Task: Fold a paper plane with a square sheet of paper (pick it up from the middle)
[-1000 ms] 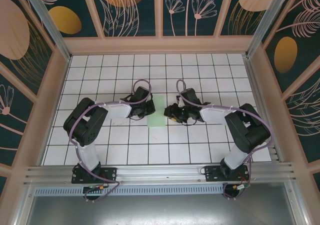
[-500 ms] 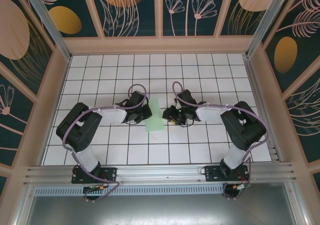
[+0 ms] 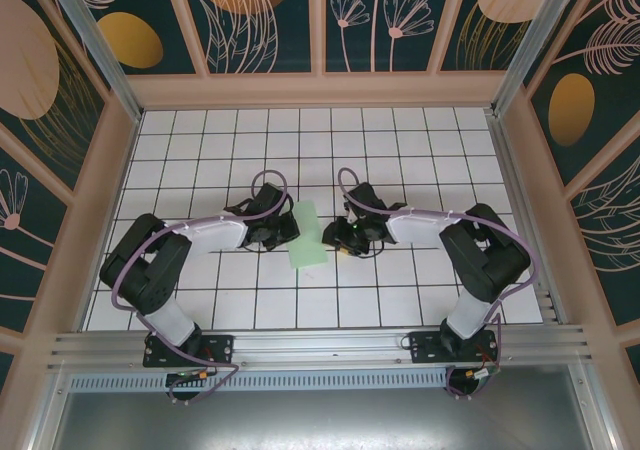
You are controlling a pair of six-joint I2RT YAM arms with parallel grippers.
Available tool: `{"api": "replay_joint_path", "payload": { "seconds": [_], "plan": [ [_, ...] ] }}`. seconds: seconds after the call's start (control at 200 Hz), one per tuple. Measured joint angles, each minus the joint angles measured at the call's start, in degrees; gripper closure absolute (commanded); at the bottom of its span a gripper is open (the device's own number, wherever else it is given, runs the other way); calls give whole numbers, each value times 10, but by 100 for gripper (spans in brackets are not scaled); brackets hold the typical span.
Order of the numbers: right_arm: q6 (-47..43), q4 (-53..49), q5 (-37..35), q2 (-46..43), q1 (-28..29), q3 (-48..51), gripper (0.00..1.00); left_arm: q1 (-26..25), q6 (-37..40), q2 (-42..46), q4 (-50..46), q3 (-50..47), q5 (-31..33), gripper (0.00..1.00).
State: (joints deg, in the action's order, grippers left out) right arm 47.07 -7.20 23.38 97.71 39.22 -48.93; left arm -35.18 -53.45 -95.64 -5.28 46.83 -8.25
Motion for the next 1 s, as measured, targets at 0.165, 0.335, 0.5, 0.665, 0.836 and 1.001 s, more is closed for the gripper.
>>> {"api": "replay_joint_path", "payload": {
  "seconds": [0.165, 0.335, 0.5, 0.665, 0.836, 1.001],
  "plan": [
    [9, -10, 0, 0, 13, -1, 56, 0, 5, -9, -19, 2, 16, 97],
    [28, -12, 0, 0, 25, -1, 56, 0, 6, -14, -20, 5, 22, 100],
    [33, -13, 1, 0, 35, -4, 57, 0, 6, -14, -18, 3, 23, 100],
    [33, -14, 3, 12, 42, -17, 57, 0, 6, -14, -18, 3, 23, 99],
    [32, -19, 3, 23, 45, -26, 57, 0, 4, -14, -16, 2, 23, 99],
    [32, -20, 6, 28, 47, -32, 57, 0, 4, -12, -11, -2, 23, 100]
  ]
}}
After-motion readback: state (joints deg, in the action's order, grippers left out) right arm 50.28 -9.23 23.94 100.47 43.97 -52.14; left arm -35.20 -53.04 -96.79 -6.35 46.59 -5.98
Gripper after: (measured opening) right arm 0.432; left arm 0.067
